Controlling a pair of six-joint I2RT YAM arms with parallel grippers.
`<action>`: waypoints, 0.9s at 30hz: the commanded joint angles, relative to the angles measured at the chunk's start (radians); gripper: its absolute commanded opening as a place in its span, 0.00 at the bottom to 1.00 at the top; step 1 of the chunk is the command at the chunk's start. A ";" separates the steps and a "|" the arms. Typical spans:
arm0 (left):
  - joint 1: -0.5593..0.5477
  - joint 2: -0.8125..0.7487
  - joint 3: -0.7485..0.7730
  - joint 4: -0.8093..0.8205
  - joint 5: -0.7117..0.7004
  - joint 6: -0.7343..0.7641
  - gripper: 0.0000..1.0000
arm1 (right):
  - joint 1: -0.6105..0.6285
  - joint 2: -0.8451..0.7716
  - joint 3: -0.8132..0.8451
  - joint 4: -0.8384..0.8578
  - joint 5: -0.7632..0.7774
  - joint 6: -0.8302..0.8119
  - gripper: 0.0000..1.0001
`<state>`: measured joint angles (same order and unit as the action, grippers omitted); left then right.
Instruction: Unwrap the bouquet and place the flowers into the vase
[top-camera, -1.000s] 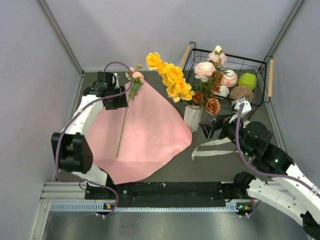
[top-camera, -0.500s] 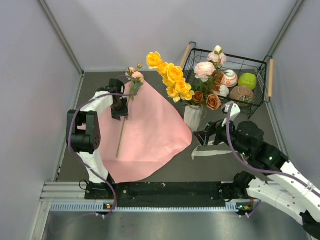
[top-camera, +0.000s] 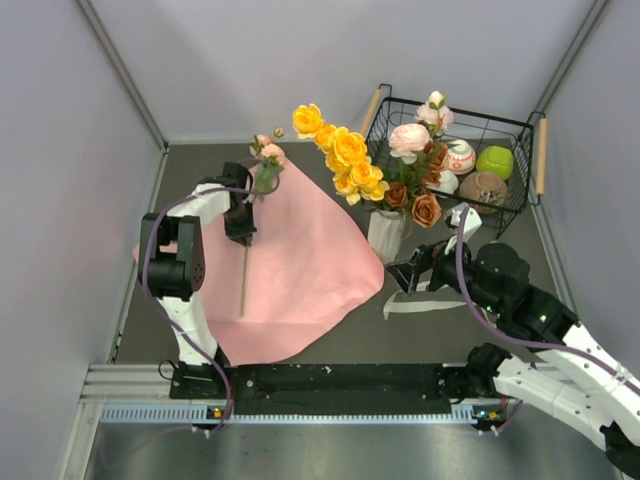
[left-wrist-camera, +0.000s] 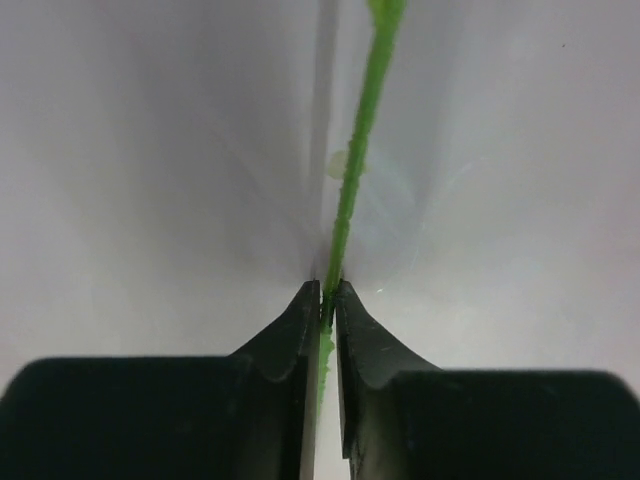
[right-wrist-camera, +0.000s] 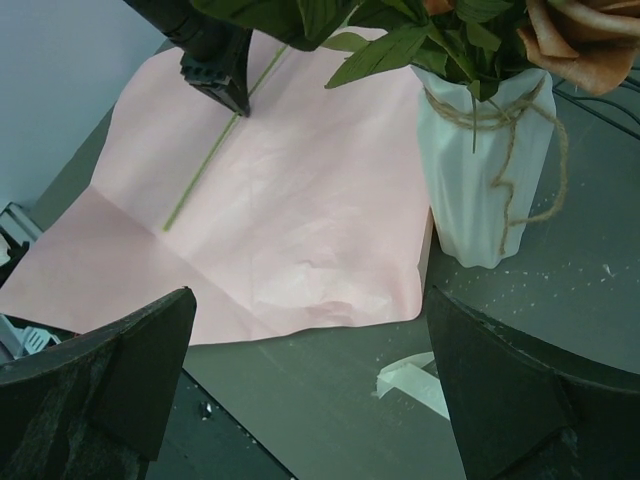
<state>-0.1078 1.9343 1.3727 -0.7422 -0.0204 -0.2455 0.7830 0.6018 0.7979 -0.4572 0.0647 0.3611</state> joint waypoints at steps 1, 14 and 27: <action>-0.012 -0.015 0.032 -0.008 -0.035 -0.009 0.10 | -0.005 -0.027 -0.003 0.034 -0.009 0.012 0.99; -0.023 -0.479 0.155 -0.092 0.045 -0.031 0.00 | -0.005 -0.002 0.033 0.037 -0.042 0.018 0.99; -0.023 -1.094 -0.081 0.618 0.809 -0.318 0.00 | 0.041 0.142 0.170 0.170 -0.460 -0.028 0.96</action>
<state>-0.1280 0.8921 1.3563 -0.4919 0.3782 -0.3859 0.7845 0.6952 0.8669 -0.3840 -0.2359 0.3496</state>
